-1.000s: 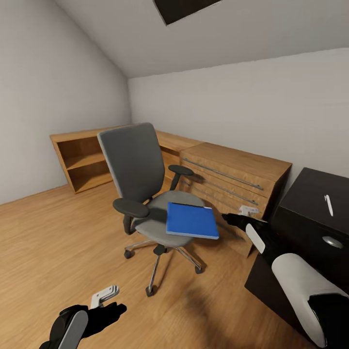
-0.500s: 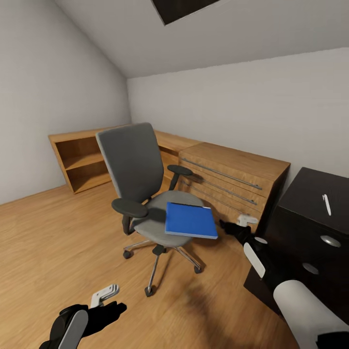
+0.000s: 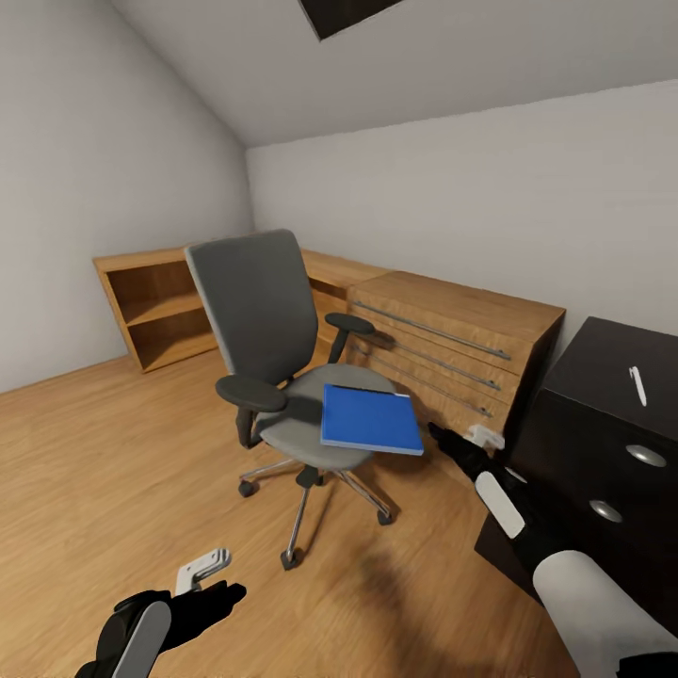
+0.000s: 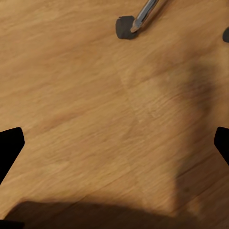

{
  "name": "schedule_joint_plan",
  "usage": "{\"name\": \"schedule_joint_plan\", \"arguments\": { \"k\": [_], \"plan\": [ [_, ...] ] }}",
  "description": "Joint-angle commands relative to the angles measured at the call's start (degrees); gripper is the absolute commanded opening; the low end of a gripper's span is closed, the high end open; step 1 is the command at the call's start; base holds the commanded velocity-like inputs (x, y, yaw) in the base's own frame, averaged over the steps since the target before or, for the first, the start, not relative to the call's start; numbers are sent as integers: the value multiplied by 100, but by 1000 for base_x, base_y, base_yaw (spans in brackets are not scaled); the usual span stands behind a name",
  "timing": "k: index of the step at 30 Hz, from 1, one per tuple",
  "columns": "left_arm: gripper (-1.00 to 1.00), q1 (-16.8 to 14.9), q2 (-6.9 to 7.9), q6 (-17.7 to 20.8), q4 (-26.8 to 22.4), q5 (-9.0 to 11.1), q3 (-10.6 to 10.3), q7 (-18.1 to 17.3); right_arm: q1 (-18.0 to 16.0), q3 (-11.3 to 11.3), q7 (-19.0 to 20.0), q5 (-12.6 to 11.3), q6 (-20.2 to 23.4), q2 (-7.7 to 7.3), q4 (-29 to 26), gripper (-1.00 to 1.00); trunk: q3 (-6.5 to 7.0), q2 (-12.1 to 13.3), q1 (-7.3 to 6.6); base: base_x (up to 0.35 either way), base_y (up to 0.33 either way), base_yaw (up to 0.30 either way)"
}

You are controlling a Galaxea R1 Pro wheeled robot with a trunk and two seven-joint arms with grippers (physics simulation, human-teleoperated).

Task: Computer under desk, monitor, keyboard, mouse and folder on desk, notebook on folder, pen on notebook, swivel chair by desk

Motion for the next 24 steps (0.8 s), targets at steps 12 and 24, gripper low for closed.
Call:
{"name": "schedule_joint_plan", "arguments": {
  "k": [12,24],
  "plan": [
    [100,-3,1,-5,-5,59,1,57,144,15,453,-3816,62,-403,42,100,-221,-485,263,0,0,0],
    [100,-3,1,-5,-5,60,1,56,199,23,888,-3925,141,-560,251,100,-441,-929,508,0,0,0]
  ]
}}
